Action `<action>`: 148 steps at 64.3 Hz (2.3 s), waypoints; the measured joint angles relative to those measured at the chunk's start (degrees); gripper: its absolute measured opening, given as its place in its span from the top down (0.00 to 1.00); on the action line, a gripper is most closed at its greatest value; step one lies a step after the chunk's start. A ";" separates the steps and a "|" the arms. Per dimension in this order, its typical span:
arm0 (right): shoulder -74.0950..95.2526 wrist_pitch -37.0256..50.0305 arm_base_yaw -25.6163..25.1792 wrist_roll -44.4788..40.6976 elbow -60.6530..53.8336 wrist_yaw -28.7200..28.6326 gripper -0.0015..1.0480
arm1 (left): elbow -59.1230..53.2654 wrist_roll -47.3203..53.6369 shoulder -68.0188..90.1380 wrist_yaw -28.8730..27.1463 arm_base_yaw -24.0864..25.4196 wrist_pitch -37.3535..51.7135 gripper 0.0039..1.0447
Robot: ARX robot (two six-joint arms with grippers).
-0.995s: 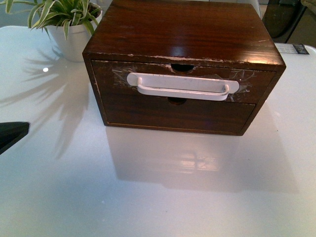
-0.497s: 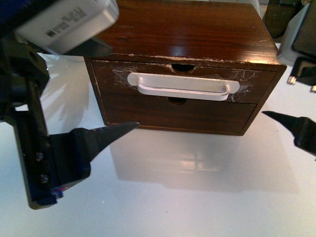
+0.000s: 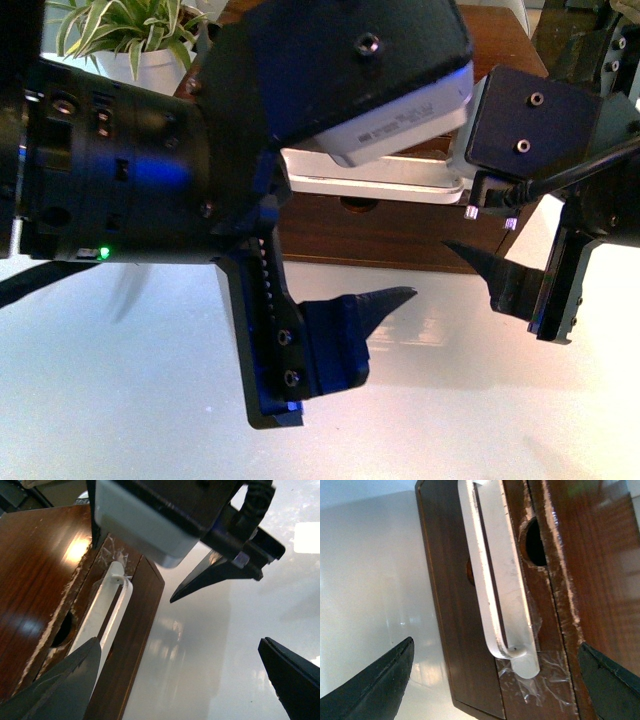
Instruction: Open drawer
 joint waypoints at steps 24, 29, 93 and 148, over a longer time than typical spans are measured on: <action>5.31 1.88 -2.34 -2.01 1.31 -1.86 0.09 | 5.05 -5.27 9.01 0.70 -2.19 3.61 0.08; 5.81 1.51 -2.67 -2.56 1.81 -2.38 0.09 | 5.77 -5.66 9.92 0.92 -2.25 4.17 0.08; 11.78 0.55 0.22 -4.31 6.97 -2.40 0.09 | 14.73 -6.34 19.82 4.13 0.17 4.24 0.08; 13.75 -0.39 1.99 -3.74 8.70 -1.09 0.09 | 19.50 -4.98 24.37 5.01 1.49 1.09 0.08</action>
